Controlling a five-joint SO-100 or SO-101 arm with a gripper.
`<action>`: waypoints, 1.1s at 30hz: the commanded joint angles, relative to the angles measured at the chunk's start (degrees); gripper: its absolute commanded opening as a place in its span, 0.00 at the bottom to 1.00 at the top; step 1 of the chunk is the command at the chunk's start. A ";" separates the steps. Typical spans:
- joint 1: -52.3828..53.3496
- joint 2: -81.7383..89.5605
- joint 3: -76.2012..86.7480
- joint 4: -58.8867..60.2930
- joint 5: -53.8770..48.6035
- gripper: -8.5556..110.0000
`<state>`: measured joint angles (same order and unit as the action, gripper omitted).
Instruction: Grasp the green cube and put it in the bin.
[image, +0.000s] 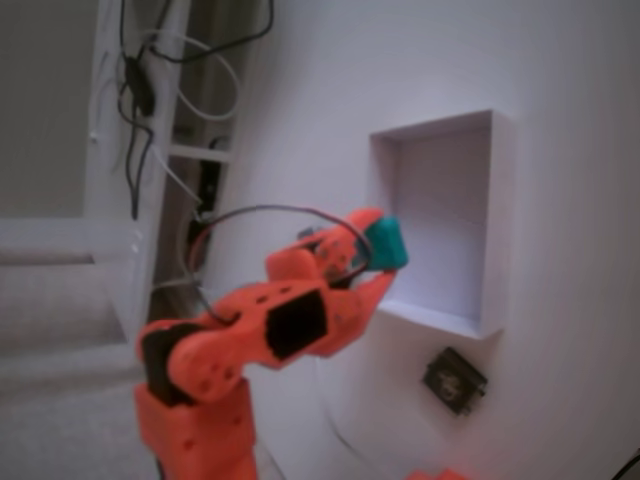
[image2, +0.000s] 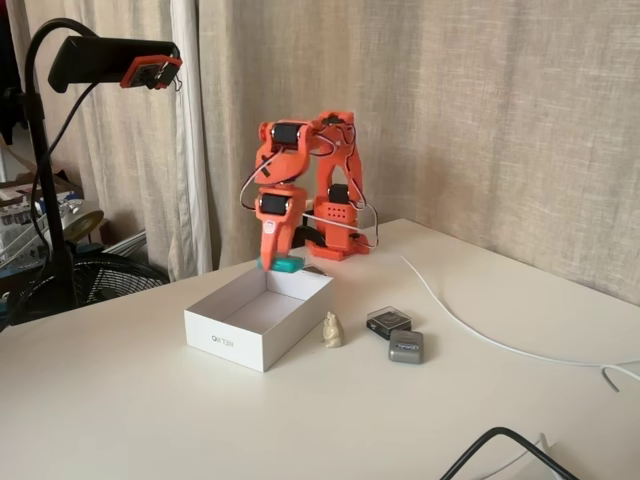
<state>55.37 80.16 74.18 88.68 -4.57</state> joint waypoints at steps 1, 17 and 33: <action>2.29 0.18 -0.26 0.09 0.18 0.24; 3.96 0.44 0.70 -1.23 0.00 0.62; -9.14 6.86 1.76 -10.72 0.00 0.81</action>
<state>52.38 81.39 75.85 81.91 -4.31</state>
